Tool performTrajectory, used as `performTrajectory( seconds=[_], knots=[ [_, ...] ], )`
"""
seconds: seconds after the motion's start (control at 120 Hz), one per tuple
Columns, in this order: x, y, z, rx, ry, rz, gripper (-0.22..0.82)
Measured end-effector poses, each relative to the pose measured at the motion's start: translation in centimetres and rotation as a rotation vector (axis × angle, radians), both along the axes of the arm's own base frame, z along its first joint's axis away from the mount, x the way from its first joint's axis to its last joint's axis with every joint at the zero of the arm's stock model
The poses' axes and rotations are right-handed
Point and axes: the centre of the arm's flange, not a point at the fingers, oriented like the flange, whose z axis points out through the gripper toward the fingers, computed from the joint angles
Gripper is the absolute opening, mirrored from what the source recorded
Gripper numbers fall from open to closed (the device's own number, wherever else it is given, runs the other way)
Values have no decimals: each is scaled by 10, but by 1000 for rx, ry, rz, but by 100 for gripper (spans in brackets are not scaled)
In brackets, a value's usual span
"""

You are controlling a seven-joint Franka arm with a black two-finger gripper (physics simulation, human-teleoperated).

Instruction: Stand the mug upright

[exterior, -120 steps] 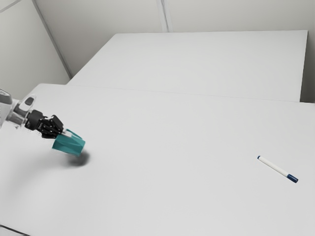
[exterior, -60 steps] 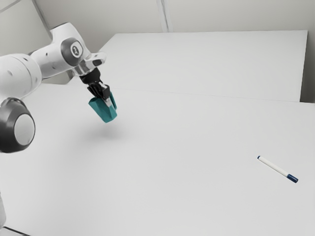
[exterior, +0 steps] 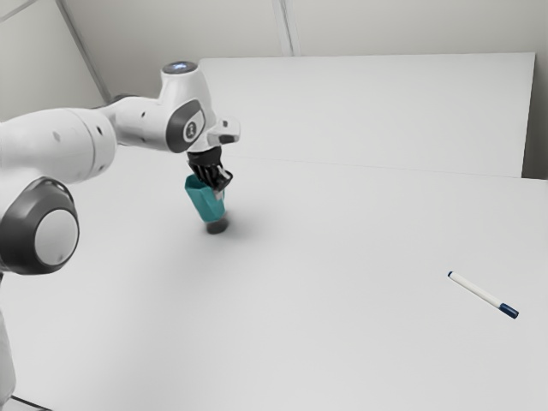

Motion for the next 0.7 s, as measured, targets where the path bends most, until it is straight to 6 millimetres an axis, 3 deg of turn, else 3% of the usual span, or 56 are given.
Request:
performTrajectory(
  seconds=[0.075,0.225,0.308,0.492,0.542,0.608,0.7],
  knots=[
    [-1,0,-7,10,-11,32,-16],
    [0,0,-8,4,-37,96,18],
    [0,0,-6,1,-47,128,32],
    [1,0,7,-7,-74,182,48],
    [0,0,24,-11,-95,195,51],
    [-5,0,62,-19,-131,212,53],
    [-9,-14,145,-54,-189,224,56]
  ],
)
